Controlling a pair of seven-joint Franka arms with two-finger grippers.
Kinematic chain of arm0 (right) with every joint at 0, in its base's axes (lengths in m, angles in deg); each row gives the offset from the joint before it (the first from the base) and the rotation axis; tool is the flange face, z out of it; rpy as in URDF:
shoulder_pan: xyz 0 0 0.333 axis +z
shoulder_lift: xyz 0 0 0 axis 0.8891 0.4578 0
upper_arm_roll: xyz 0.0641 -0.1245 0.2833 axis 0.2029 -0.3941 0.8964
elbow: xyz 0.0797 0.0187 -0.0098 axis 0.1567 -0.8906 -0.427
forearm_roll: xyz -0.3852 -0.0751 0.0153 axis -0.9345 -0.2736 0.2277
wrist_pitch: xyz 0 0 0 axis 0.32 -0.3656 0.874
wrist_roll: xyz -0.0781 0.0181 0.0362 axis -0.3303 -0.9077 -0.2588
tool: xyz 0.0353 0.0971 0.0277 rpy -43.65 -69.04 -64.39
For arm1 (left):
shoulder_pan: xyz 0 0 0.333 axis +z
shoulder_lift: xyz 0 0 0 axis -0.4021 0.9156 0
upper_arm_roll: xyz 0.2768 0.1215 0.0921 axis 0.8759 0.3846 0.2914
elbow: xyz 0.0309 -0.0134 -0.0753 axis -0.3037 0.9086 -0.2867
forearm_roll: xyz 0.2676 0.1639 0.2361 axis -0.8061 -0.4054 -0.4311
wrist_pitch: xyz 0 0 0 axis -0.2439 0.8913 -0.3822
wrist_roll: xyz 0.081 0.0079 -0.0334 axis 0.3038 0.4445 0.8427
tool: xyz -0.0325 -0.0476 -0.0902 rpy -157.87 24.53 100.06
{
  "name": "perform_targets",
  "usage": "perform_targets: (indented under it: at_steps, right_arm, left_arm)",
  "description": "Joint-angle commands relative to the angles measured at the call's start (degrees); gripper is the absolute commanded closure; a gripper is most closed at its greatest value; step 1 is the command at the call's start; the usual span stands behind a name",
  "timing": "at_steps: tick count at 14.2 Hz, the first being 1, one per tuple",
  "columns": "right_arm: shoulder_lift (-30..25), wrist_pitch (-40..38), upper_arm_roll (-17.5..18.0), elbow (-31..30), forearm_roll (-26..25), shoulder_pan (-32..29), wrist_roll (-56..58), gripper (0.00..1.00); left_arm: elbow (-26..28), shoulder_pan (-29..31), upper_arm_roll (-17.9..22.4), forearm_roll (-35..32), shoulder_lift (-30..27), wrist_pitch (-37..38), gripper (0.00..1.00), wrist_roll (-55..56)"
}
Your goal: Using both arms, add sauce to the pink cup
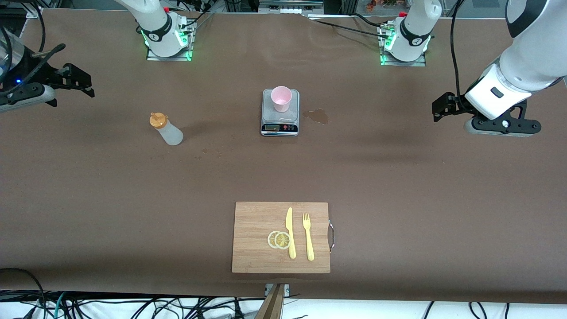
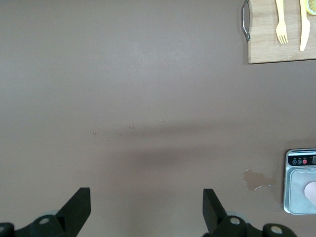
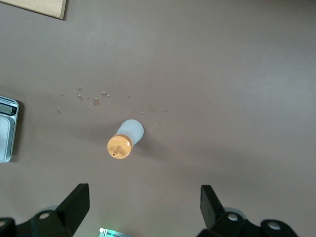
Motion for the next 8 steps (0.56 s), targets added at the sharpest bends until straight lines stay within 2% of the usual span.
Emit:
perform_targets:
  at_steps: [1,8]
  right_arm:
    - [-1.69,0.09,0.23,-0.89,-1.07,0.4,-1.04,0.0]
    - [0.51,-4.21,-0.21,4.21,-0.45,0.23,1.08,0.0]
  left_arm:
    - [-1.31,0.11,-0.1,-0.54,0.18,1.23,0.0,-0.25]
    - [-1.4,0.11,-0.19,-0.63,0.27,1.14,0.0,-0.78]
